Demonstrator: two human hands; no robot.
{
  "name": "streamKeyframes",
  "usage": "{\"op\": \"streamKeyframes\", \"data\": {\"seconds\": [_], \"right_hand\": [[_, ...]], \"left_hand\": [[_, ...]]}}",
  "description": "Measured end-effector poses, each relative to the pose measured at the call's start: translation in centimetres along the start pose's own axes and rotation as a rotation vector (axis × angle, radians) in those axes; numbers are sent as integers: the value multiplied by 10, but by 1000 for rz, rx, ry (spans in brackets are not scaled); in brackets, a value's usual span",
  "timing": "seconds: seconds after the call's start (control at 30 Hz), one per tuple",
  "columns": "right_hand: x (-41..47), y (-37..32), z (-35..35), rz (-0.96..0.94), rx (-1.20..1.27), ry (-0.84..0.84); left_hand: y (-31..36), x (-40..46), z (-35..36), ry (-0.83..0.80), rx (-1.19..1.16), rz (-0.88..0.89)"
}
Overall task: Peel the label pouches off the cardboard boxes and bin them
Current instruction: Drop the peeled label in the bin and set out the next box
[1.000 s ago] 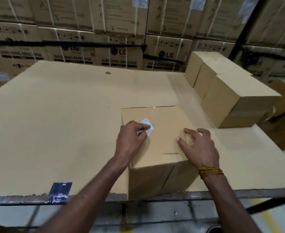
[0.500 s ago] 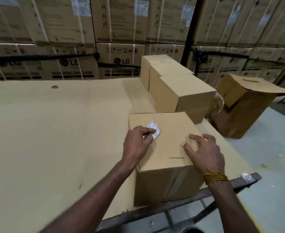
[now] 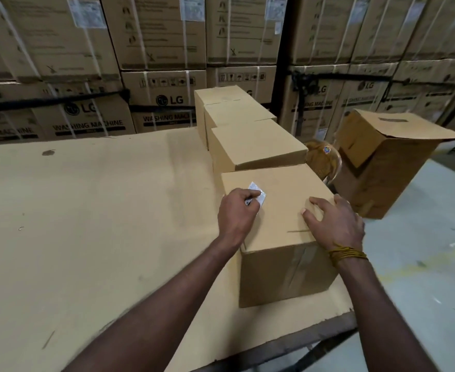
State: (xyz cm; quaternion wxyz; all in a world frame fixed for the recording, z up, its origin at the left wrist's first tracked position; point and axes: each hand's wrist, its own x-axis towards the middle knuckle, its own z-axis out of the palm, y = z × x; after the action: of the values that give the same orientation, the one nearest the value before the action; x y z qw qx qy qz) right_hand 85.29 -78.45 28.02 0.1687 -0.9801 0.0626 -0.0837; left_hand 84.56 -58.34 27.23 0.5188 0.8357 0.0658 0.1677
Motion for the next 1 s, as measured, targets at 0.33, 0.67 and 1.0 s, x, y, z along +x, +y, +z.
{"op": "streamKeyframes", "data": {"seconds": [0.33,0.67,1.0], "right_hand": [[78,30,-4,-85,54,-13],[-6,-22,16,-133,416,64],[-142,-60,26,-206,712,107]], "left_hand": [[21,28,56,89,-31,-65],[18,-24,24,59,-416,-137],[-16,-137,-42,-11,-513,-183]]}}
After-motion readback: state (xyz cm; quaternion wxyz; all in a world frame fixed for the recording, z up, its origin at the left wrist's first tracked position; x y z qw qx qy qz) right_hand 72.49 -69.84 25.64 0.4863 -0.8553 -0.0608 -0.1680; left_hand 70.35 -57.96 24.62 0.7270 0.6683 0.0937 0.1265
